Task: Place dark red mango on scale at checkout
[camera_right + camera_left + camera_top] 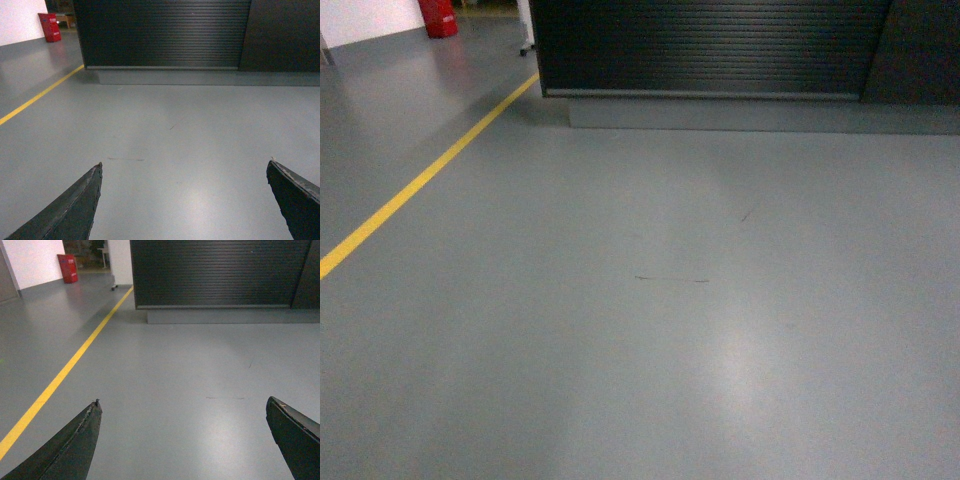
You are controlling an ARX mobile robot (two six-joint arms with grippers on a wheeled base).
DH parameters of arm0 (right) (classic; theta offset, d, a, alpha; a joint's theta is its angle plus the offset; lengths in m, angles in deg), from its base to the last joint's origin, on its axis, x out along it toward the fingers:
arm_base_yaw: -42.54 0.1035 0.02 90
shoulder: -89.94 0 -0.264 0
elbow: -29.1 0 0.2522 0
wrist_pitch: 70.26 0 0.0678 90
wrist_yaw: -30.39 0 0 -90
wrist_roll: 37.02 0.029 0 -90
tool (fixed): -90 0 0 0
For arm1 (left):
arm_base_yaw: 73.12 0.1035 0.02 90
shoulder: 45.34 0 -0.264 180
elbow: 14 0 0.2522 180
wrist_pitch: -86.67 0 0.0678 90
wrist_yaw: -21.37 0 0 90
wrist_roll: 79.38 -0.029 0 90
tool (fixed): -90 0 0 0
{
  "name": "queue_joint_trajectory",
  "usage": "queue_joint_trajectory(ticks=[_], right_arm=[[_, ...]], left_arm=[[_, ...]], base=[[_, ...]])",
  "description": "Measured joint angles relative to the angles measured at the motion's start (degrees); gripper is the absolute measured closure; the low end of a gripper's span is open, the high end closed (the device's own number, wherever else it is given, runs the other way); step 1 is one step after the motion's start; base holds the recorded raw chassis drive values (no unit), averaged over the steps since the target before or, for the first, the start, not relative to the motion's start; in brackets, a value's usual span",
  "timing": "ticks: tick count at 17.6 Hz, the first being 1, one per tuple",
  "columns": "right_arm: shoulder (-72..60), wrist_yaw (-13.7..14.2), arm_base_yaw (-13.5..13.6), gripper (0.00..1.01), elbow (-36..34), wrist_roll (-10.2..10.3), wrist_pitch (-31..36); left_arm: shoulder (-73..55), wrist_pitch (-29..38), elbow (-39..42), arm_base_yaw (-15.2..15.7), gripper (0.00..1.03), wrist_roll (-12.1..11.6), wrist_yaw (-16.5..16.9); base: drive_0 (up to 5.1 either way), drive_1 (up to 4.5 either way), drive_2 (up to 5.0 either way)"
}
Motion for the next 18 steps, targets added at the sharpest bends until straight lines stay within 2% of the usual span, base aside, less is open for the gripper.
queue_joint_trajectory(ticks=[16, 18], right_arm=[[0.0, 0.0, 0.0, 0.03, 0.0, 0.0, 0.0], [0.0, 0.0, 0.0, 0.03, 0.0, 0.0, 0.2]], left_arm=[[0.0, 0.0, 0.0, 0.0, 0.05, 0.0, 0.0], [0.0, 0.2, 0.0, 0.0, 0.05, 0.0, 0.0]], base=[[0.0, 0.0, 0.0], [-0.1, 4.08, -4.2]])
